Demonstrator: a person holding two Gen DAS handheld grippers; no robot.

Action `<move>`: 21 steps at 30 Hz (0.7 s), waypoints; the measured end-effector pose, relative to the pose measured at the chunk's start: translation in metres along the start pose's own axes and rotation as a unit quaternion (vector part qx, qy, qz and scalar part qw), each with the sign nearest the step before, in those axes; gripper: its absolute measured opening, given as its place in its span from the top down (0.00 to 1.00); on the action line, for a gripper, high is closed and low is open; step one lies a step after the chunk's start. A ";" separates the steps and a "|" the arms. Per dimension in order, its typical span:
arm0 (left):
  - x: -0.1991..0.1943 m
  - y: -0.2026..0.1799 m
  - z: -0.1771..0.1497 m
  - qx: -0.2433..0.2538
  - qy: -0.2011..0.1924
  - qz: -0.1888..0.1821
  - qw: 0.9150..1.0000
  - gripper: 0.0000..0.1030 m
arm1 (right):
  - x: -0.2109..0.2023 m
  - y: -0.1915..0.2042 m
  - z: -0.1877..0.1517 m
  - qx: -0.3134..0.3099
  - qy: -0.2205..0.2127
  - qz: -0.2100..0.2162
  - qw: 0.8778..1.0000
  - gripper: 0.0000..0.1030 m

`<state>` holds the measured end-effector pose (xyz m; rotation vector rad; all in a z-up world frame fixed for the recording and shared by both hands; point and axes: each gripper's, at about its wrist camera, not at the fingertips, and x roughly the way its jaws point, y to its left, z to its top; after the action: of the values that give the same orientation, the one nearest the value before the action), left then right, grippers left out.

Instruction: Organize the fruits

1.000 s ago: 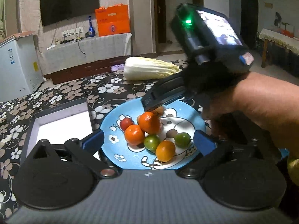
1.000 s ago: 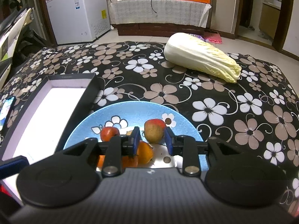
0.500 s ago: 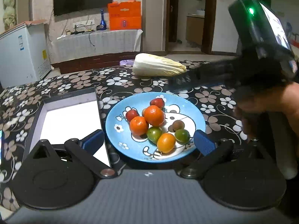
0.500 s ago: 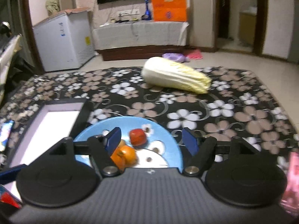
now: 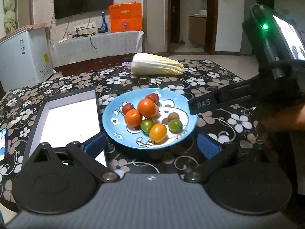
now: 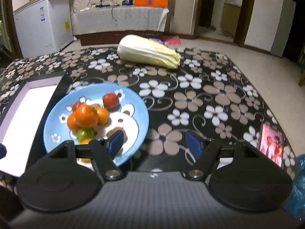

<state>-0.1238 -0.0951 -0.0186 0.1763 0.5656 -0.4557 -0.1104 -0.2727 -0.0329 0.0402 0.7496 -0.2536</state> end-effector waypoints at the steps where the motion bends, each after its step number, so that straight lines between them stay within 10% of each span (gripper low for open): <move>1: 0.000 -0.002 -0.001 0.004 0.001 0.000 1.000 0.00 | 0.000 -0.001 -0.002 0.000 0.003 0.004 1.000 0.29; 21: 0.013 -0.005 -0.001 0.001 0.021 0.002 1.000 0.00 | 0.005 0.002 -0.010 -0.026 0.018 0.018 0.999 0.29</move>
<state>-0.1166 -0.1036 -0.0264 0.1890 0.6068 -0.4502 -0.1127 -0.2704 -0.0441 0.0086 0.7912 -0.1987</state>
